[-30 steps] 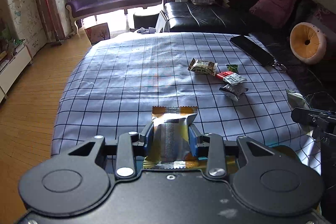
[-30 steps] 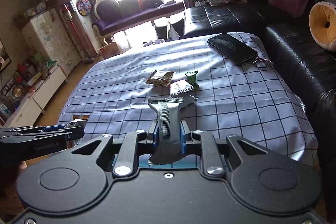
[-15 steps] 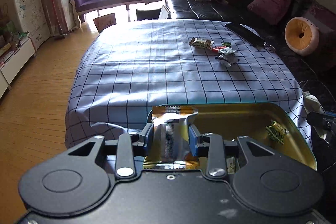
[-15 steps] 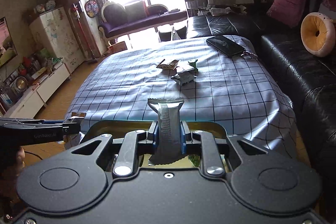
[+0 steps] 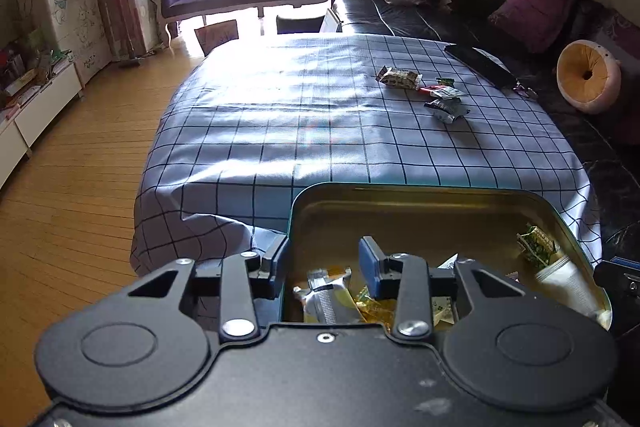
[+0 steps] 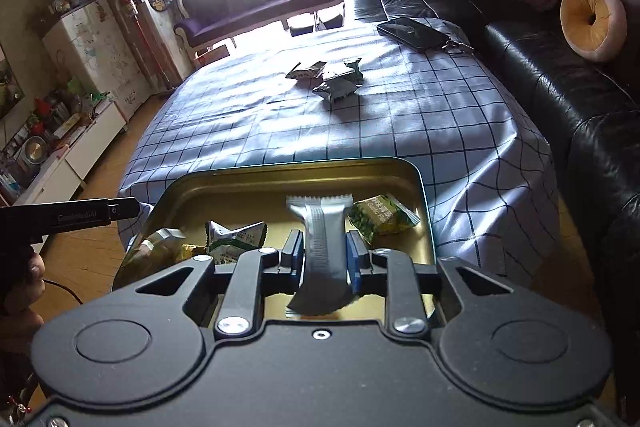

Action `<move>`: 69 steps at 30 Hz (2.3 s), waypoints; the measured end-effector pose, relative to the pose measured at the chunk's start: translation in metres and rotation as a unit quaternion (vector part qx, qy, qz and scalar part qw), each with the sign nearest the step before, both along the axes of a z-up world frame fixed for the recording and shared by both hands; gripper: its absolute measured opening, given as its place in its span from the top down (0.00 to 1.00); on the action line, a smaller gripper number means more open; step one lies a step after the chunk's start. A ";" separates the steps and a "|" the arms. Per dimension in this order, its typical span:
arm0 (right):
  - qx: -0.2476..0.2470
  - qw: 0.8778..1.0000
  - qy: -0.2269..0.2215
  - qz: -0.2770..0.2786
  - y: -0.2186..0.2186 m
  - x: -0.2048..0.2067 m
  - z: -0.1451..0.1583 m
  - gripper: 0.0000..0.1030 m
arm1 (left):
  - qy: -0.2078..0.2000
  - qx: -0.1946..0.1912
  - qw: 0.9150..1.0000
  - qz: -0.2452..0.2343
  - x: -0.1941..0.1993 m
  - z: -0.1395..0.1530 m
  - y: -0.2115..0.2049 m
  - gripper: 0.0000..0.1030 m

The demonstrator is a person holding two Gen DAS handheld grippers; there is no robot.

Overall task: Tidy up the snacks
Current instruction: 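Carry the yellow-silver bar and white-silver bar over the gold tray and lower them, then open both grippers to release the bars into the gold tray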

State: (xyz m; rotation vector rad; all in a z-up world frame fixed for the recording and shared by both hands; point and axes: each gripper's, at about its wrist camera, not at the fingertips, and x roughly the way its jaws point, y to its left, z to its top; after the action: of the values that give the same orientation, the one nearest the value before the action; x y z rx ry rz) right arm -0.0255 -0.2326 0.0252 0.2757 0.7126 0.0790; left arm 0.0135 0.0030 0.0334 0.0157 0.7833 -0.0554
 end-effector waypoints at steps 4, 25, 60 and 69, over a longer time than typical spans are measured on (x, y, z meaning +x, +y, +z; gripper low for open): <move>0.004 1.000 0.002 -0.001 0.000 0.000 0.000 0.65 | 0.009 -0.002 1.000 -0.005 -0.001 -0.003 -0.001 0.62; 0.003 0.998 0.047 0.030 0.012 0.008 -0.011 0.65 | 0.075 0.016 0.997 -0.019 -0.006 -0.032 -0.014 0.62; -0.036 0.996 0.076 0.028 0.027 0.041 -0.031 0.65 | 0.010 0.057 0.998 -0.020 -0.001 -0.029 -0.028 0.47; -0.027 0.995 0.086 0.031 0.023 0.057 -0.034 0.65 | 0.007 0.059 0.998 -0.009 0.015 -0.030 -0.028 0.47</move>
State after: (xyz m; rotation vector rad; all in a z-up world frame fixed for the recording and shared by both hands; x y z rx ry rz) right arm 0.0316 -0.2094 -0.0090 0.2101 0.8931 0.0950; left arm 0.0281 -0.0245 0.0034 0.1349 0.8005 -0.0258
